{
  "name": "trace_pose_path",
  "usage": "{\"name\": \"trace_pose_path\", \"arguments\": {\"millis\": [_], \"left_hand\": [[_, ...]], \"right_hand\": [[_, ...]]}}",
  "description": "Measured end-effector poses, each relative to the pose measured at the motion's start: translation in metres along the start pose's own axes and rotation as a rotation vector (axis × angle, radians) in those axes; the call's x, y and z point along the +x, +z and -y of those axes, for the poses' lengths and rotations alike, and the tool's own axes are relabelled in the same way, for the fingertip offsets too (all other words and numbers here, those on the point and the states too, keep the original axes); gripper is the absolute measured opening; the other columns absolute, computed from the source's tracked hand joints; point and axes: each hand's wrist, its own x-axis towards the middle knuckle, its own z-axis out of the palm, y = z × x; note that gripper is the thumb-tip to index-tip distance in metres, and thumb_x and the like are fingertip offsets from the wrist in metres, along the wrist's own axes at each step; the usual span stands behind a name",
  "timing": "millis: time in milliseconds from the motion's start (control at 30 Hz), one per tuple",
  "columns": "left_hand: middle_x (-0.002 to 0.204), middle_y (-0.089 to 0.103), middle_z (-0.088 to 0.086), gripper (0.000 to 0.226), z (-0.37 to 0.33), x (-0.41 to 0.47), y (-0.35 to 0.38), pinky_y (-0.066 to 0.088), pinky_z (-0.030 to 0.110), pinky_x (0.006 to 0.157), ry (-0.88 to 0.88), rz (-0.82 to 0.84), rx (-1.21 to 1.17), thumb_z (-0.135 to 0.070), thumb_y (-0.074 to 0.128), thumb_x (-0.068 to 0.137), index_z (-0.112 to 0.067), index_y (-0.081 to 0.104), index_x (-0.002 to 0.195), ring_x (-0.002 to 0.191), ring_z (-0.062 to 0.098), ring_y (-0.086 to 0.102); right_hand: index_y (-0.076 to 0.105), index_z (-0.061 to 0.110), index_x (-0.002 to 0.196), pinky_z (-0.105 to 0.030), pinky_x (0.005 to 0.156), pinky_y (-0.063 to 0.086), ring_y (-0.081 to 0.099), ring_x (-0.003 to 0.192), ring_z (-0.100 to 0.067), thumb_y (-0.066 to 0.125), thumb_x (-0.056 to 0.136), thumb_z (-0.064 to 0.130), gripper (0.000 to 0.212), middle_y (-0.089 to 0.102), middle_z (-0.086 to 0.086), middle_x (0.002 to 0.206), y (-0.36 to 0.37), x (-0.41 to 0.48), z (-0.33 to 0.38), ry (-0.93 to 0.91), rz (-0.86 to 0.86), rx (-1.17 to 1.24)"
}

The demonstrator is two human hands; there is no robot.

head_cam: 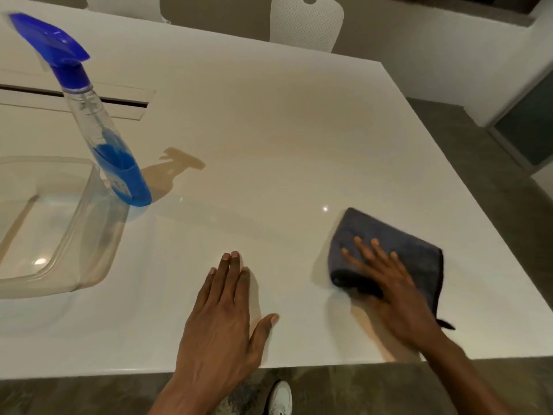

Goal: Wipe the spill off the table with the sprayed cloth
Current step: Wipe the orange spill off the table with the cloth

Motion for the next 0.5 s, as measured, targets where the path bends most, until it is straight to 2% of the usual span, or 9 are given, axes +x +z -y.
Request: {"name": "trace_pose_path", "arguments": {"millis": [100, 233, 300, 400, 500], "left_hand": [[0.172, 0.027, 0.020, 0.088, -0.006, 0.003, 0.002, 0.017, 0.046, 0.127, -0.011, -0.007, -0.008, -0.069, 0.040, 0.102, 0.000, 0.043, 0.157, 0.160, 0.035, 0.024], [0.174, 0.022, 0.018, 0.095, -0.021, 0.012, 0.002, 0.018, 0.050, 0.129, 0.028, 0.007, -0.021, -0.074, 0.039, 0.100, -0.001, 0.038, 0.160, 0.163, 0.034, 0.017], [0.174, 0.022, 0.019, 0.101, -0.036, 0.019, 0.003, 0.014, 0.049, 0.129, 0.064, 0.030, -0.011, -0.081, 0.036, 0.098, 0.000, 0.039, 0.160, 0.163, 0.033, 0.016], [0.173, 0.022, 0.021, 0.105, -0.057, 0.026, 0.009, 0.011, 0.047, 0.127, 0.123, 0.060, -0.010, -0.084, 0.034, 0.097, 0.000, 0.040, 0.159, 0.162, 0.035, 0.017], [0.171, 0.024, 0.025, 0.104, -0.068, 0.028, 0.015, 0.014, 0.046, 0.125, 0.145, 0.053, -0.006, -0.081, 0.037, 0.098, 0.004, 0.040, 0.157, 0.159, 0.040, 0.025]], "right_hand": [[0.013, 0.057, 0.158, -0.062, 0.127, 0.013, 0.001, 0.162, -0.018, 0.032, 0.098, 0.056, 0.063, 0.010, 0.013, 0.174, -0.005, 0.040, -0.033, 0.105, -0.050, -0.035], [0.018, 0.050, 0.159, -0.058, 0.129, 0.009, 0.005, 0.162, -0.023, 0.031, 0.097, 0.061, 0.064, 0.013, 0.011, 0.173, 0.007, 0.067, -0.020, 0.081, -0.078, -0.068], [0.015, 0.047, 0.162, -0.053, 0.131, 0.003, -0.001, 0.162, -0.022, 0.040, 0.102, 0.051, 0.065, 0.007, 0.012, 0.174, 0.013, 0.056, -0.002, 0.016, -0.060, -0.078], [0.004, 0.051, 0.161, -0.045, 0.130, -0.005, -0.011, 0.161, -0.014, 0.054, 0.104, 0.032, 0.078, -0.003, 0.016, 0.174, 0.018, 0.019, 0.012, -0.049, -0.040, -0.097], [0.005, 0.054, 0.160, -0.046, 0.130, -0.003, -0.010, 0.161, -0.009, 0.061, 0.100, 0.023, 0.087, 0.000, 0.019, 0.174, 0.012, -0.007, -0.008, -0.040, -0.042, -0.049]]}}
